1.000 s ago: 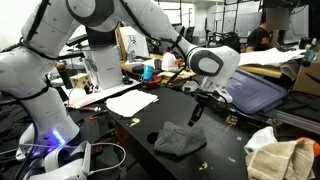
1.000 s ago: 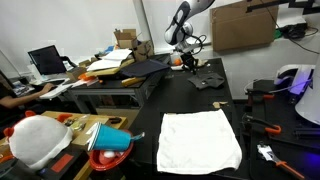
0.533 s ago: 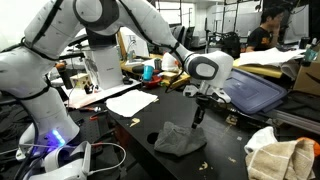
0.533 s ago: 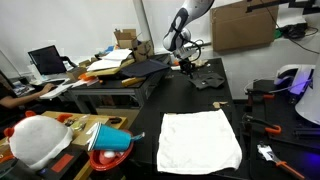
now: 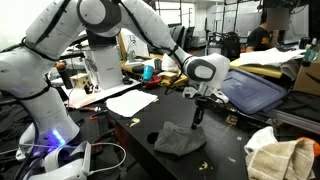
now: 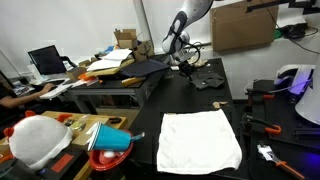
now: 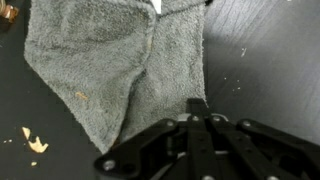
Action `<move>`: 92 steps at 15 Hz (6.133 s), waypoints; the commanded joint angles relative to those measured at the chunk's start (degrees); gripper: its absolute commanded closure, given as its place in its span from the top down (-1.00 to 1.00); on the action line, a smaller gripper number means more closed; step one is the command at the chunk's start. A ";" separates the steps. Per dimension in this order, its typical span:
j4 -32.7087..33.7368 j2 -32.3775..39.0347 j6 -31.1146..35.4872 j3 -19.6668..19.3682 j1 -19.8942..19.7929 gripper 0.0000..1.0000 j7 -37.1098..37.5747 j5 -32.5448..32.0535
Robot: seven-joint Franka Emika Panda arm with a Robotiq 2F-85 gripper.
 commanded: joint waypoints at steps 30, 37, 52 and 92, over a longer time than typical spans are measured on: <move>-11.08 -16.49 -17.02 8.80 5.69 0.36 -15.36 3.56; -15.68 -17.23 -21.20 7.20 8.22 1.00 -21.86 -12.99; -17.35 -11.84 -4.17 7.61 9.80 0.50 -20.33 -19.66; -21.90 -25.26 11.49 1.17 4.98 -0.99 -18.58 -18.36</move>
